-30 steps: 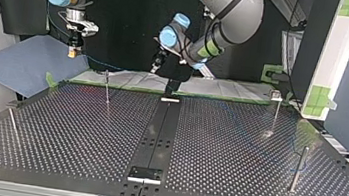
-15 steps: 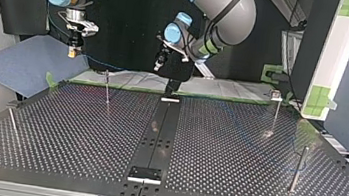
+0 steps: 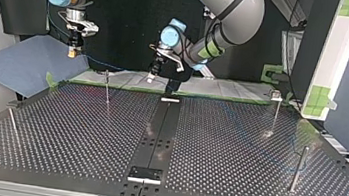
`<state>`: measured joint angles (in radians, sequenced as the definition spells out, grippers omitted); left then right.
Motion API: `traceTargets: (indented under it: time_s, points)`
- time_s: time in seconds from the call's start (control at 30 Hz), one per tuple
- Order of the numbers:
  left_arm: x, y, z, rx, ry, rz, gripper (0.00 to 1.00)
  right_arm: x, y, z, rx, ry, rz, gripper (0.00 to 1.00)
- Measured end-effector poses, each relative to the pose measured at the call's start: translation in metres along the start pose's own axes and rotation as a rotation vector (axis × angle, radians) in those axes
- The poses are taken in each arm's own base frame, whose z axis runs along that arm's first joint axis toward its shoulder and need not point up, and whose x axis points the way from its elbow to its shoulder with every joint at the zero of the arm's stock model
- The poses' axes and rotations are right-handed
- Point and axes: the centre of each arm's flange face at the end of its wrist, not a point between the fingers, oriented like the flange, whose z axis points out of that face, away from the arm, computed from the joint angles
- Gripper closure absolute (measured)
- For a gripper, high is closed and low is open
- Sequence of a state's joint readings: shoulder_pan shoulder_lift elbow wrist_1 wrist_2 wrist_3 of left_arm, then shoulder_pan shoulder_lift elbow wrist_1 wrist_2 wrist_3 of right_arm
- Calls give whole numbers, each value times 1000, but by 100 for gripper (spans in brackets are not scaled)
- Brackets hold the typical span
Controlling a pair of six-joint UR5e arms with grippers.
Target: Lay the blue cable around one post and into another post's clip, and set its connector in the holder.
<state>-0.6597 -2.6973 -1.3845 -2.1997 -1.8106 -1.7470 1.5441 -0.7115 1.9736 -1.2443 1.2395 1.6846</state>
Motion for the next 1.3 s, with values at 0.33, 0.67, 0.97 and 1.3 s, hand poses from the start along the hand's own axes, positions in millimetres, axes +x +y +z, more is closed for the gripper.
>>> traceTargets:
  time_s: [0.33,0.67,0.97,1.3]
  points:
    - [3,3,-4,-33,32,87,0,0,0,0,0,0,0,100]
    - [6,4,-6,-30,50,159,0,0,0,0,0,0,0,100]
    - [4,14,2,-66,42,163,0,0,0,0,0,1,0,100]
    - [18,28,12,-103,69,188,0,0,0,0,1,1,-1,100]
